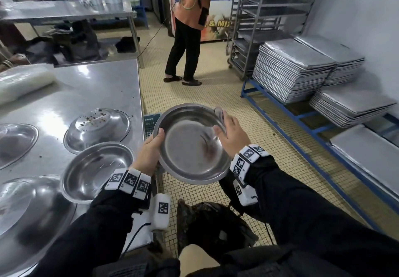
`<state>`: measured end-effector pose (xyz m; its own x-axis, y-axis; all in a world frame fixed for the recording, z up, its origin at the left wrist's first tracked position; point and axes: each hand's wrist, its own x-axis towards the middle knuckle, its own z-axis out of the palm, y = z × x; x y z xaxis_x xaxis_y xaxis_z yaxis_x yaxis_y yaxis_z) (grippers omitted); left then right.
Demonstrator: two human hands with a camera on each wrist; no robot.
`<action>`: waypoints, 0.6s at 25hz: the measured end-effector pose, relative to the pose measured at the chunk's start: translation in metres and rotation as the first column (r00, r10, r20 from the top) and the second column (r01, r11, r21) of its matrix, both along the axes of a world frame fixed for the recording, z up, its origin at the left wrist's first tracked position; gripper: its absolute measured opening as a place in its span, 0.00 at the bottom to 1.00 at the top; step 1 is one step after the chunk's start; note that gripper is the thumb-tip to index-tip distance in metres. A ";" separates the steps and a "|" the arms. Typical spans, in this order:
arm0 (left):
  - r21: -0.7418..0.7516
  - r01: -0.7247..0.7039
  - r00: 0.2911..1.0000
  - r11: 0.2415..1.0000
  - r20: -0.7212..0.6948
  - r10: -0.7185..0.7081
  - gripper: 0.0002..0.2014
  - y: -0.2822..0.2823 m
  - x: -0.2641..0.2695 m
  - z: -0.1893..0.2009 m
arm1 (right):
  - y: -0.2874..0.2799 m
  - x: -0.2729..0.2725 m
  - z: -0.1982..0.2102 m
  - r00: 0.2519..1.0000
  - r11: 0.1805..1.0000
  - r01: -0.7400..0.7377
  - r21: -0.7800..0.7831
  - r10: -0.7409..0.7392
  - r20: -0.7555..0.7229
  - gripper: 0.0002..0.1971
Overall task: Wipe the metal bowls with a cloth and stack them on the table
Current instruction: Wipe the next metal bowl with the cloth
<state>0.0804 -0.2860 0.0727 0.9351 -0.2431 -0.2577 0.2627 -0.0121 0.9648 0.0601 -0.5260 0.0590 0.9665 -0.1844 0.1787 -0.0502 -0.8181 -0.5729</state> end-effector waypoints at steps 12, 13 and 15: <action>0.006 -0.001 0.961 1.000 0.276 0.000 0.33 0.003 -0.006 -0.011 | 0.033 -0.006 -0.001 0.909 0.718 0.285 0.636 -0.412 0.058 0.13; -0.003 -0.030 0.960 1.000 0.277 0.030 0.30 -0.002 -0.010 -0.010 | 0.037 -0.005 -0.001 0.911 0.693 0.264 0.670 -0.407 0.062 0.15; -0.001 -0.108 0.957 0.994 0.271 0.105 0.28 -0.009 -0.011 -0.009 | 0.040 -0.006 -0.001 0.946 0.702 0.190 0.686 -0.319 0.065 0.17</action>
<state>0.0692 -0.2952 0.0633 0.9906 -0.1365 0.0052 -0.0069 -0.0118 0.9999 0.0543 -0.4861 0.0578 0.8316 -0.5515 0.0654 -0.0516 -0.1941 -0.9796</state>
